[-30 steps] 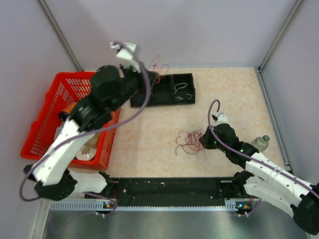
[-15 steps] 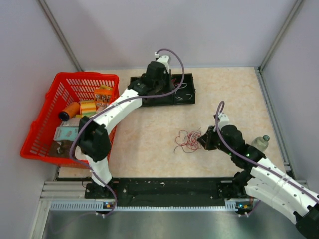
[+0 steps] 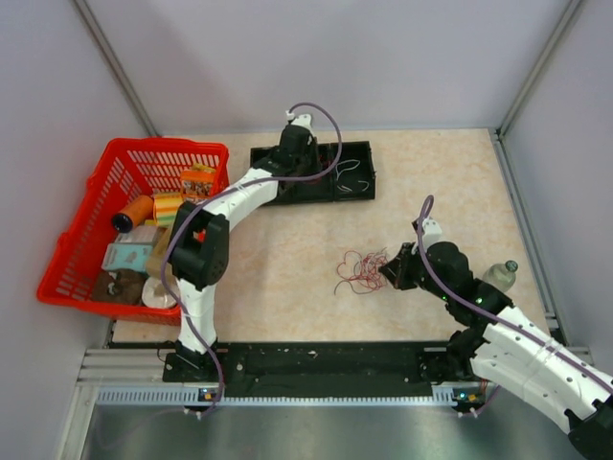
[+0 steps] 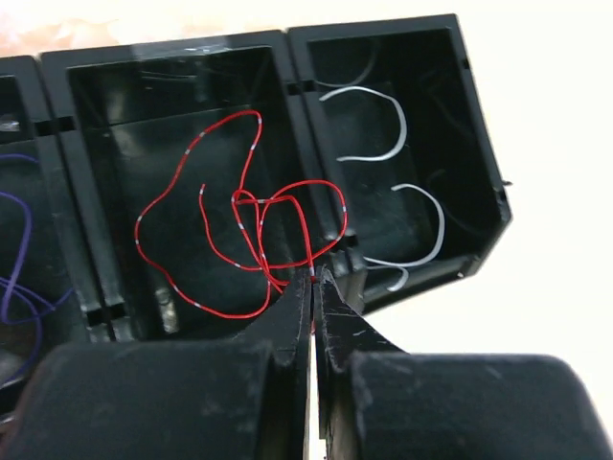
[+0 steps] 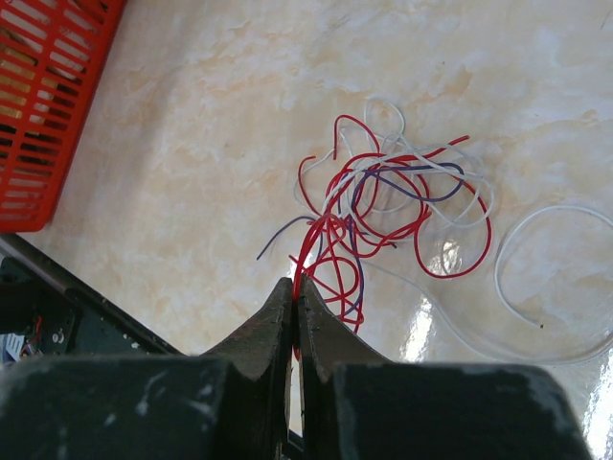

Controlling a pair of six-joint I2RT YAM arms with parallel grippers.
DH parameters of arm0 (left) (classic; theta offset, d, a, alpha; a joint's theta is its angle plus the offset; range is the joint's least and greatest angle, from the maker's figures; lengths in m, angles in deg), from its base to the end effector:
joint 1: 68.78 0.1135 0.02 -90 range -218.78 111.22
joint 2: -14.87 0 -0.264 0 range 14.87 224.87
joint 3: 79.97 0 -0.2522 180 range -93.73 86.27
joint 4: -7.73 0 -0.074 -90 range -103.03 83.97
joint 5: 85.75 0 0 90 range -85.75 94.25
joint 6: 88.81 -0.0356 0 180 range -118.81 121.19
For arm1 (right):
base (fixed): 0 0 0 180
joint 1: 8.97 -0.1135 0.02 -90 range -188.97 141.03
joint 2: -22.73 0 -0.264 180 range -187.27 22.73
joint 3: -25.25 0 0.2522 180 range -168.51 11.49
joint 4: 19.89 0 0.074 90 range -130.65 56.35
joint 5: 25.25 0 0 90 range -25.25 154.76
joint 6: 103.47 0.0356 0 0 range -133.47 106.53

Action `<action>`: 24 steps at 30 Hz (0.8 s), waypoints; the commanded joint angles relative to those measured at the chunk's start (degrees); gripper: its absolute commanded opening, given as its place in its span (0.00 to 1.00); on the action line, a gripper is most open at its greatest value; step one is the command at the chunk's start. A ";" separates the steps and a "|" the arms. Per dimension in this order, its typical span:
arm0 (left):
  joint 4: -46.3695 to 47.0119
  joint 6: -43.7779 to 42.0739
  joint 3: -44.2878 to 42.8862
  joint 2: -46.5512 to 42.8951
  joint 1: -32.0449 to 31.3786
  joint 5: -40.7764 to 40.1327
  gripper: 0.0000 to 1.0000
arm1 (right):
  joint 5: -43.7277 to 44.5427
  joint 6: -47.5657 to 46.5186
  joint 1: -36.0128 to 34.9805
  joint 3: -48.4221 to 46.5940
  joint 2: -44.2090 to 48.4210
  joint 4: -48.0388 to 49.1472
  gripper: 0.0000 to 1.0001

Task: Untangle the cables

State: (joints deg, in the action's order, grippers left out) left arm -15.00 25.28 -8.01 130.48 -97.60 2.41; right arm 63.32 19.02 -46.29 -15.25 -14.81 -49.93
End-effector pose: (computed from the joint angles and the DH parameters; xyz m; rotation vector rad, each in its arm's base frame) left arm 0.4200 -0.2298 0.2631 0.0687 2.1415 -0.5169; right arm 0.1268 0.0978 0.2375 -0.1063 2.1334 0.7697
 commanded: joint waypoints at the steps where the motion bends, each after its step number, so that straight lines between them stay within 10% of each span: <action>1: 1.87 1.47 -3.53 3.38 1.74 -3.15 0.00 | -0.24 -0.32 0.32 -1.12 0.45 0.72 0.00; 3: -0.07 2.00 -6.51 5.23 2.45 -3.08 0.02 | -0.41 -0.23 0.32 -1.29 0.10 0.80 0.00; 6: -3.42 2.27 -10.65 6.29 2.37 -1.16 0.38 | -1.03 -0.23 0.32 -1.30 -0.43 0.89 0.00; 11: -3.77 1.65 -4.97 -3.09 -1.50 -2.02 0.68 | -1.73 -0.14 0.32 -0.94 -0.69 0.72 0.01; 20: 8.15 3.50 28.93 -40.16 -10.27 11.42 0.40 | -5.24 -2.08 0.32 -4.46 -2.10 0.09 0.00; 24: 13.28 3.50 41.35 -52.49 -18.62 8.97 0.55 | -10.86 -2.43 0.32 -6.12 -2.54 0.98 0.00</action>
State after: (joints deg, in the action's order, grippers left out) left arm -10.13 27.97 24.10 85.74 -110.41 10.10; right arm 58.43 17.93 -46.27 -16.80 -17.22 -51.48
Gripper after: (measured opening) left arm 0.447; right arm 0.008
